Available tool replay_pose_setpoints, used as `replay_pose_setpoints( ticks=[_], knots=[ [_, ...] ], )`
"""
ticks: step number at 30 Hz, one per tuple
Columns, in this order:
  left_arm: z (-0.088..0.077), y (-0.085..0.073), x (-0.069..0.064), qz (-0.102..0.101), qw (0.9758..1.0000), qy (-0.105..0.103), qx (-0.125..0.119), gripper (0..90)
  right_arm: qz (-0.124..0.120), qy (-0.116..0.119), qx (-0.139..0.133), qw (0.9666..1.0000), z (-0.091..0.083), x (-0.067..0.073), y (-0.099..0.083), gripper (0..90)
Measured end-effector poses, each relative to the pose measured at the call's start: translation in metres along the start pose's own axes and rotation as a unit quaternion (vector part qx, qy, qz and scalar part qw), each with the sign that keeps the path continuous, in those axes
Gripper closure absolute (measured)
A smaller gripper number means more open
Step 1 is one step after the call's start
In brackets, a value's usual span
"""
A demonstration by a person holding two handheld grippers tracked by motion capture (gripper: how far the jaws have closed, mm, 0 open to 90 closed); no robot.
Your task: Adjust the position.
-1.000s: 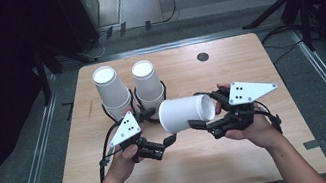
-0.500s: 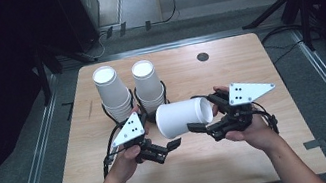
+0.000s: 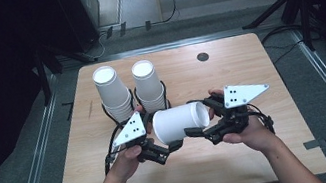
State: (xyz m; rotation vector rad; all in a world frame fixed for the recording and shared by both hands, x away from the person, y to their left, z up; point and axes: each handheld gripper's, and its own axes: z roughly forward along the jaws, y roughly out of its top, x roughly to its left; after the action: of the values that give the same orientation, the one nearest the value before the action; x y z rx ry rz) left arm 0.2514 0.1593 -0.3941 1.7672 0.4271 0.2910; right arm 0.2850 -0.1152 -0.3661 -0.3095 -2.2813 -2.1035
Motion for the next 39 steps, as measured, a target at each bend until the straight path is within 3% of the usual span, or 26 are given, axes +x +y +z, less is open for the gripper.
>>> replay_pose_setpoints(
  ticks=[8, 11, 27, 33, 39],
  knots=[
    [-0.0008, 0.0014, -0.0001, -0.012, 0.9999, -0.002, 0.006, 0.6, 0.007, 0.004, -0.004, 1.0, -0.0006, -0.0008, -0.0008, 22.9],
    [0.0004, 0.0021, -0.0016, -0.009, 0.9999, 0.006, 0.01, 0.6, 0.008, 0.003, -0.005, 1.0, -0.001, -0.0007, -0.0003, 22.9],
    [0.0024, 0.002, -0.0035, 0.004, 0.9997, 0.0, 0.022, 2.5, 0.015, 0.015, 0.011, 0.9997, -0.0013, -0.002, 0.0001, 22.8],
    [0.0, 0.0012, -0.0048, 0.009, 0.9996, -0.013, 0.023, 4.4, 0.017, 0.028, 0.016, 0.9993, -0.0034, -0.0031, 0.0017, 22.7],
    [-0.0034, 0.0028, -0.0036, -0.004, 0.9988, -0.042, 0.023, 4.5, 0.018, 0.042, 0.016, 0.9988, -0.0062, -0.0029, 0.0026, 22.9]
  ],
)
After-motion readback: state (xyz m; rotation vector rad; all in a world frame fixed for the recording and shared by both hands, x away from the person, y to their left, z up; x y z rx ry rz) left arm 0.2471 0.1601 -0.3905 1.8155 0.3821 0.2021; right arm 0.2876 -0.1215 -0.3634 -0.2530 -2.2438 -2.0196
